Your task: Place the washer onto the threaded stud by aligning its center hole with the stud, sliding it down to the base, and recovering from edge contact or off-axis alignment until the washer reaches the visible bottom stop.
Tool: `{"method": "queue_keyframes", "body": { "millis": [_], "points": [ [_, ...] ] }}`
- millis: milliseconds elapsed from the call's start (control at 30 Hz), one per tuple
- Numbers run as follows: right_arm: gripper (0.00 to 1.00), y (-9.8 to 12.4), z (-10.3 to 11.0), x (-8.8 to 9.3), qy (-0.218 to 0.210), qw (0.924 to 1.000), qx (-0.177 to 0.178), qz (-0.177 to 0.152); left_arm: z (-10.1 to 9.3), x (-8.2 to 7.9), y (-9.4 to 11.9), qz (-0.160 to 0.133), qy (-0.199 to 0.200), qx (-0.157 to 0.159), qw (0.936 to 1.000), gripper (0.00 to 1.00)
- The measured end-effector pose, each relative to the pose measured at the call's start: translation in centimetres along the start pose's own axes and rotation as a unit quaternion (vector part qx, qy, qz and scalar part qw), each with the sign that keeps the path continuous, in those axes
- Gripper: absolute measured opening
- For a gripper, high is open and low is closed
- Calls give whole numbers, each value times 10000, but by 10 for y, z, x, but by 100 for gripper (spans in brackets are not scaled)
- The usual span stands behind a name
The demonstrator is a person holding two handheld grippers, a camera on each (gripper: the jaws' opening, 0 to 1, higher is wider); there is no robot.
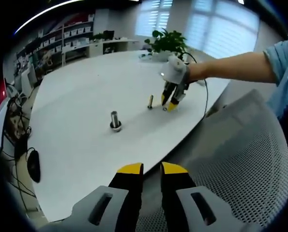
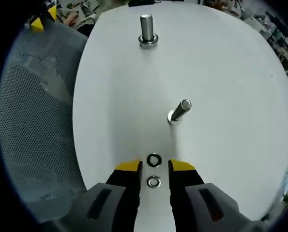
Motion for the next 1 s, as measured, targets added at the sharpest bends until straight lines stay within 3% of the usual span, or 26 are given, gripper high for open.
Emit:
{"method": "queue_keyframes", "body": {
  "millis": [500,800,900,1000],
  "points": [
    [17,-2,0,-3,189,9996,194,68,0,0,0,8,-9,-22,10000,11],
    [15,-1,-1,-2,-20,9997,257,-49,0,0,0,8,-11,-23,10000,11],
    [15,1,-5,-2,-43,9990,426,-87,1,0,0,11,-16,-22,10000,11],
    [15,5,-8,-4,-233,9981,496,-274,1,0,0,7,-20,-21,10000,11]
  ]
}}
Point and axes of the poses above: the point that each gripper's makers call its tool centre point, and the gripper's own axes: y roughly backward along the fingers, z roughly to its left, x roughly out of its underside, the point moved 5 cm from there along y, roughly backward along the fingers, and after that the axes turned 3 degrees about -x, right-handed, at the moved point
